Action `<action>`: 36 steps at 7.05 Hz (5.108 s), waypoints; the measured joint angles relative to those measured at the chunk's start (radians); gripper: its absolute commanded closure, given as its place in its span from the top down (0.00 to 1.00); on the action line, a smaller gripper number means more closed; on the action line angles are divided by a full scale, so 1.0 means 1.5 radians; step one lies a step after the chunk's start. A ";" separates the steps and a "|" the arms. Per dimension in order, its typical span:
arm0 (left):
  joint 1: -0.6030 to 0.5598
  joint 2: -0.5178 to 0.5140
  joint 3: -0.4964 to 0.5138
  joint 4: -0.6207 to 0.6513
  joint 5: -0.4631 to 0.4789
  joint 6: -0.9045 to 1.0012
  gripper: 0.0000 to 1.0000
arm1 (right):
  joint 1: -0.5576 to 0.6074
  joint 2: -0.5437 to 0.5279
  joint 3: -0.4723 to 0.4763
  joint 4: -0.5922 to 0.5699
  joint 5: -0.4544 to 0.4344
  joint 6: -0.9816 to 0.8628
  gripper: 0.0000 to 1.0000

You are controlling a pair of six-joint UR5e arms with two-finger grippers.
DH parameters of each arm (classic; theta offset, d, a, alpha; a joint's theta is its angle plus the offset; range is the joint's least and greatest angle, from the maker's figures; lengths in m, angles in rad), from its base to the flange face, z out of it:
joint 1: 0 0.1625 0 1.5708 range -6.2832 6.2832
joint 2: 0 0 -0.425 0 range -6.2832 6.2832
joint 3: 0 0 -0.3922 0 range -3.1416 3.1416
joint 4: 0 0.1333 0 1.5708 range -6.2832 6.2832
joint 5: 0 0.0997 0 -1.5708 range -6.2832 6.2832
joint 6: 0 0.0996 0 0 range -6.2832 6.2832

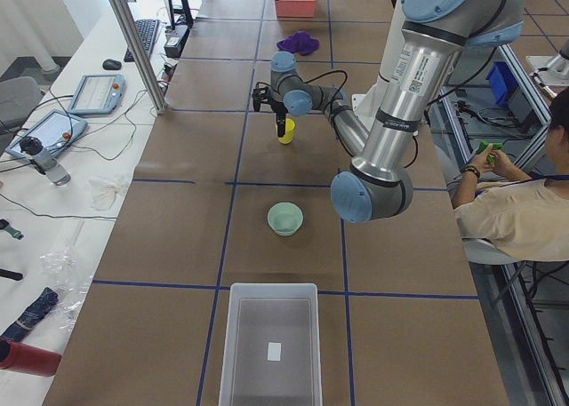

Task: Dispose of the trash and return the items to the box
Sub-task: 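Reach the left gripper down to the yellow cup and grasp its rim, then lift the yellow cup with the left gripper and carry it off the table, then lower the yellow cup into the clear bin and release it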

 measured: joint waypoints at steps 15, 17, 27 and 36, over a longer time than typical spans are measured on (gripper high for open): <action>-0.050 0.017 -0.042 -0.041 0.006 0.018 0.00 | -0.011 0.004 -0.010 0.000 -0.001 0.000 1.00; -0.169 0.111 -0.114 -0.035 -0.010 0.169 0.00 | -0.015 0.005 -0.010 0.000 -0.002 0.000 1.00; -0.658 0.345 0.272 -0.056 -0.210 1.135 0.00 | -0.027 0.007 -0.007 0.000 -0.001 0.001 1.00; -0.603 0.343 0.454 -0.252 -0.343 1.075 0.75 | -0.058 0.011 -0.004 0.001 -0.003 0.006 1.00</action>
